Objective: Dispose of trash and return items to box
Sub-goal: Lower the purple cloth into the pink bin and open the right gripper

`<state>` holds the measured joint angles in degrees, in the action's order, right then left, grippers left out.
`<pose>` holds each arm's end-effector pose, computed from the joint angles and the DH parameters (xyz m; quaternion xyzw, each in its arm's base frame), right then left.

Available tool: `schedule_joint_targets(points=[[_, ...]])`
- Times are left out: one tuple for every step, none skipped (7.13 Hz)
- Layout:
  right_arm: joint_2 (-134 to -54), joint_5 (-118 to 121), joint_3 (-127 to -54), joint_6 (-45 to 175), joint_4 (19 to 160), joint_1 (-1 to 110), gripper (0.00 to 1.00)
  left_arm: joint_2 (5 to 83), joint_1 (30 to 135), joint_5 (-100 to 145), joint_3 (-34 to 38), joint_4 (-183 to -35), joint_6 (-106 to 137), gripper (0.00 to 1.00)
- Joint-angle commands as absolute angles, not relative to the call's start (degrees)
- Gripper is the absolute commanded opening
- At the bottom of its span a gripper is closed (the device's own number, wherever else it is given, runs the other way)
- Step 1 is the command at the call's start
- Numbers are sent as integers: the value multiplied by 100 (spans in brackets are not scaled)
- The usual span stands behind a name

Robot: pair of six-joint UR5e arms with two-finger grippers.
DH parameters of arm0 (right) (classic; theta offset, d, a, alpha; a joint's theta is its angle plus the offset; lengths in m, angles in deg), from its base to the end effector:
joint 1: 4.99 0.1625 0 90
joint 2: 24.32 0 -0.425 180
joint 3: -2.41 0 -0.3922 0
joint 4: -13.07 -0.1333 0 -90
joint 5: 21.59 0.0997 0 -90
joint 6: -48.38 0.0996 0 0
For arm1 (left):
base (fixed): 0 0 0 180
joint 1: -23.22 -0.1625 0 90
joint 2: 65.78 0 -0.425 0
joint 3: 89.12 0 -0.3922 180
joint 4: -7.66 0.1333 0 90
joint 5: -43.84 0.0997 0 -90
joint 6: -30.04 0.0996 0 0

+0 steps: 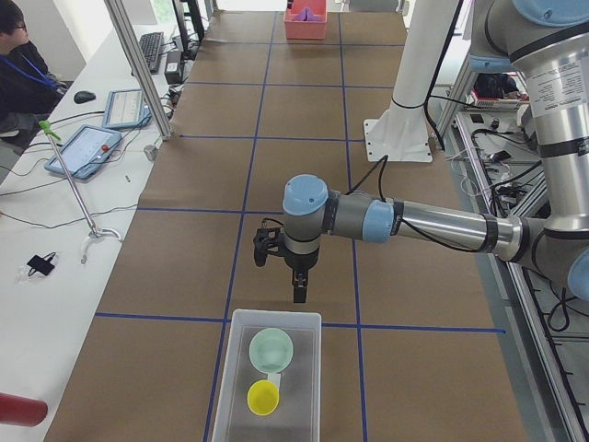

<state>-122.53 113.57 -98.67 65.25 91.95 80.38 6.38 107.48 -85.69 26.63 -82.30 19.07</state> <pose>0.0266 -0.4483 0.6076 0.0394 -0.3954 0.0512 0.9162 -0.0328 -0.3727 0.5755 0.0149 0.3432 -0.0197 0.9390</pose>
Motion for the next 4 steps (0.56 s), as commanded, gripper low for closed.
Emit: schedule_joint_targets(points=[[-12407,10668,-9892,6517,9120,7370,100,585,10769,-8668,2646,-8216,1914,98],[-12416,10664,-9910,6482,9112,7288,100,602,10769,-8824,2672,-8007,1940,98],[-12416,10690,-9936,6159,9111,7288,100,663,10795,-9122,2690,-7613,2549,98],[-12373,10708,-9893,5669,9120,7340,100,812,11099,-9099,2655,-7044,3069,98]])
